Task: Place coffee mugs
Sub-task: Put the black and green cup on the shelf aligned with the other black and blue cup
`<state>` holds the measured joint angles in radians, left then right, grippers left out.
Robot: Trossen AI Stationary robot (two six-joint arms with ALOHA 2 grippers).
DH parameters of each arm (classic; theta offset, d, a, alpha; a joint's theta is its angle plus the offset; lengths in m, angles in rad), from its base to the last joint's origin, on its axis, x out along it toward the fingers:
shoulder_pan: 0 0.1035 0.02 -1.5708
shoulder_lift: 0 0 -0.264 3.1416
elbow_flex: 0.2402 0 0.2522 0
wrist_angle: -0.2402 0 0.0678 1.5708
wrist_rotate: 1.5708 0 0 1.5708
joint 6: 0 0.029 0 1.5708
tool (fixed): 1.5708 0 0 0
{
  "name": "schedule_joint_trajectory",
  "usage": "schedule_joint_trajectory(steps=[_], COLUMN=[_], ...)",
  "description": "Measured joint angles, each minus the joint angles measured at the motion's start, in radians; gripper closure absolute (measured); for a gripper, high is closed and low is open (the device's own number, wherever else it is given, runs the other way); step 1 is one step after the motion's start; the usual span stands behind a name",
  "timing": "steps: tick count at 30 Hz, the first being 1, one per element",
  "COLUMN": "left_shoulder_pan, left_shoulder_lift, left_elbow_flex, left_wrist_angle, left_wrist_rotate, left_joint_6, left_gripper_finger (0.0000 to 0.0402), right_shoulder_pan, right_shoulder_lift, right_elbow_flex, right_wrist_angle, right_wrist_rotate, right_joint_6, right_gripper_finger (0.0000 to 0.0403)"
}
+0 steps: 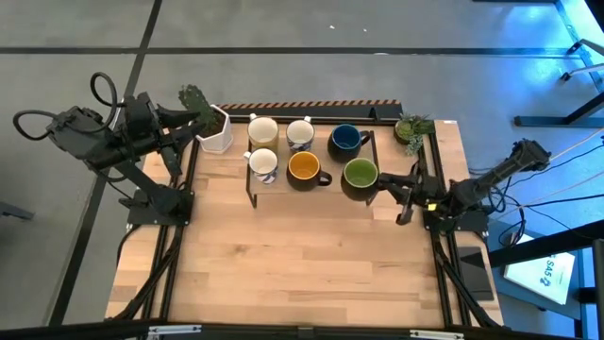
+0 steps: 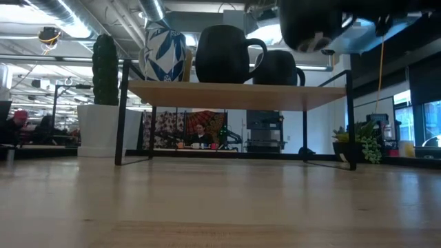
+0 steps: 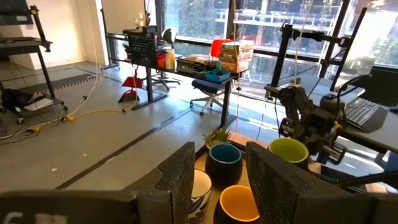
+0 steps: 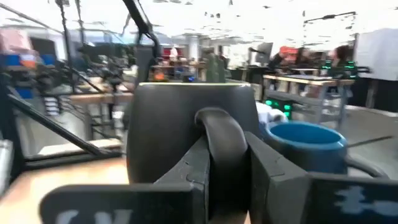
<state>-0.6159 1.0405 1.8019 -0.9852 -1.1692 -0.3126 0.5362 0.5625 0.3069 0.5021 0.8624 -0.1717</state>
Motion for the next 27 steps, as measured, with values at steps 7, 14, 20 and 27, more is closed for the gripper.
schedule_joint_trajectory(steps=[7, 14, 20, 27], left_shoulder_pan=[0.000, 0.000, 0.000, 0.000], left_shoulder_lift=[0.000, 0.000, 0.000, 0.000], left_elbow_flex=[0.000, 0.000, 0.000, 0.000], left_wrist_angle=[0.000, 0.000, 0.000, -0.001], left_wrist_rotate=[-0.007, -0.020, -0.020, -0.020], left_joint_6=[0.000, 0.008, 0.008, 0.009], left_gripper_finger=[0.0264, 0.0264, 0.0264, 0.0264], right_shoulder_pan=[-0.048, -0.190, -0.274, -0.282], right_shoulder_lift=[0.005, 0.038, 0.081, 0.080], right_elbow_flex=[-0.065, -0.064, -0.092, -0.188], right_wrist_angle=[0.100, 0.092, 0.136, 0.285], right_wrist_rotate=[-0.040, -0.186, -0.280, -0.265], right_joint_6=[-0.017, 0.007, 0.033, 0.033], right_gripper_finger=[0.0361, 0.0361, 0.0361, 0.0361])
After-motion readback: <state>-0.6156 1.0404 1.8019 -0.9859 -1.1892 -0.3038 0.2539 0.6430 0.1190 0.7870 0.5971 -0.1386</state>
